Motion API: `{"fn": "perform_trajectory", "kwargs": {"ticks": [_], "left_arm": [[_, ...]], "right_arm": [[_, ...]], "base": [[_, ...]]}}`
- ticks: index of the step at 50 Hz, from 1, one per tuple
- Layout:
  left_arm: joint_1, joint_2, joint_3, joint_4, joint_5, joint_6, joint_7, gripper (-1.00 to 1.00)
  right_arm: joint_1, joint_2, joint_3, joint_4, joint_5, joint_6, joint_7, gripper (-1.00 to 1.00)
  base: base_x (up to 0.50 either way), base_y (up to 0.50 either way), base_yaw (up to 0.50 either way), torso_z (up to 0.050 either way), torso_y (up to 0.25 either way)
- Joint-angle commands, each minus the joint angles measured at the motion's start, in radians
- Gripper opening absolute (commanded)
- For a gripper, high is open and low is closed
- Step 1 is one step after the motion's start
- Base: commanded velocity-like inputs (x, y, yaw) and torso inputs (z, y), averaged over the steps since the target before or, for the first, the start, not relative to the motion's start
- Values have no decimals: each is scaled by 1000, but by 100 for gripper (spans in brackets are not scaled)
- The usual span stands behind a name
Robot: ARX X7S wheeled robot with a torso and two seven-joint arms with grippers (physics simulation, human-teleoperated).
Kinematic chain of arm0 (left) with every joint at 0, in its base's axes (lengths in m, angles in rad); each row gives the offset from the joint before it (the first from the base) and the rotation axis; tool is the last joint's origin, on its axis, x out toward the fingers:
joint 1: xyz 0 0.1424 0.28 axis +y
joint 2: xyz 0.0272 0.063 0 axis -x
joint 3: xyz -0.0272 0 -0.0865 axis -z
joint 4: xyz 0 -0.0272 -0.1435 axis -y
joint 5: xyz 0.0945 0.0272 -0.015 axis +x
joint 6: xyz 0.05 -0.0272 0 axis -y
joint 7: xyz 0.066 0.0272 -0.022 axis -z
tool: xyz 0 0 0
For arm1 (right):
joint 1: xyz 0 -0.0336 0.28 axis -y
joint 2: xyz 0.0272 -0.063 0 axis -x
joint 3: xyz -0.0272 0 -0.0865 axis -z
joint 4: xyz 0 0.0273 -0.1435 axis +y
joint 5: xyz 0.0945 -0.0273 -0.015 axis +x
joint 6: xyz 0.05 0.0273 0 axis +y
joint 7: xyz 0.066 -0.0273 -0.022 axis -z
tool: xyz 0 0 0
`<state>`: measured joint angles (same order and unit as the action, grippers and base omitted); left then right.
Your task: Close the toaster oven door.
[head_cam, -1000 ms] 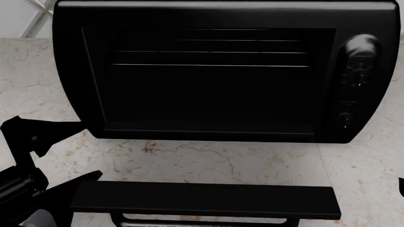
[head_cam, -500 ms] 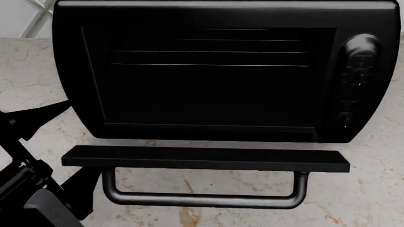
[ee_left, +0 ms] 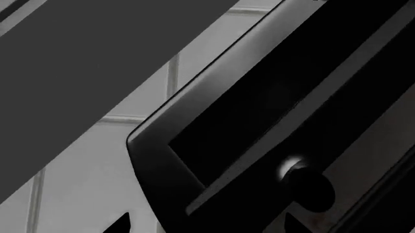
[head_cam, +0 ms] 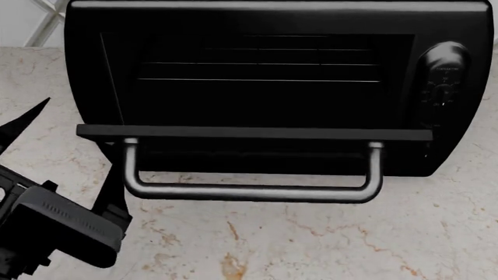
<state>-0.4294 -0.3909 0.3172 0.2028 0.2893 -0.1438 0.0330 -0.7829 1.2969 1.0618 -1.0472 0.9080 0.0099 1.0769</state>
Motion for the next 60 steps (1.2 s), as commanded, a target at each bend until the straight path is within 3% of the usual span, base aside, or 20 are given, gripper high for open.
{"fn": "perform_trajectory", "kwargs": {"ticks": [1,24,41,60], "left_arm": [[-6,110,-33,63,-26,-112,-71,100],[-123,278,-7,-159,10,-40,-299,100],[-291,310,101,-443,155,17,-467,100],[-483,324,192,-768,174,116,-515,100]], "right_arm": [[0,-23,19,0,6,-3,-19,100],[0,3,30,0,19,5,-7,100],[0,-12,30,0,17,1,-17,100],[-1,-40,59,0,29,12,-39,100]], "base": [[0,0,0,0,0],[0,0,0,0,1],[0,0,-1,1,1],[2,0,-1,1,0]]}}
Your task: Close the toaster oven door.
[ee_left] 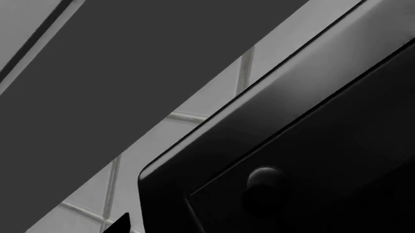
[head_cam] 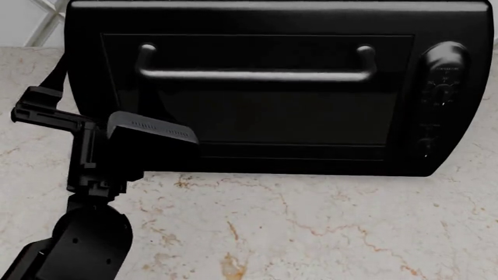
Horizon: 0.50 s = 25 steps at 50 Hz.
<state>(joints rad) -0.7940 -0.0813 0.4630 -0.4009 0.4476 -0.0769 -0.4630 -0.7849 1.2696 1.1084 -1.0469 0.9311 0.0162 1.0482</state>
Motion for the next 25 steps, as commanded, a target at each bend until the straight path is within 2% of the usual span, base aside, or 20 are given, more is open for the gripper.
{"fn": "perform_trajectory", "kwargs": {"ticks": [1,6,11,15,20,25], "left_arm": [[-120,15,49,-163,16,46,-17,100],[-151,24,67,-244,3,84,-23,100],[-143,14,78,-216,7,74,-21,100],[-90,-6,98,-157,21,69,-12,100],[12,-55,98,31,41,16,15,100],[66,-80,102,137,53,-15,36,100]], "right_arm": [[1,-15,15,0,7,6,-13,100],[1,-24,15,0,6,7,-19,100],[1,-19,8,0,2,6,-14,100],[1,-27,-3,0,-8,2,-15,100],[1,-23,-21,0,-18,-6,-7,100],[1,-30,-23,0,-21,-10,-10,100]], "base": [[14,-3,-4,0,0],[15,-3,-6,2,0],[18,-3,-8,4,0],[15,-3,-8,3,0],[6,-2,-7,0,0],[0,-1,-1,0,0]]}}
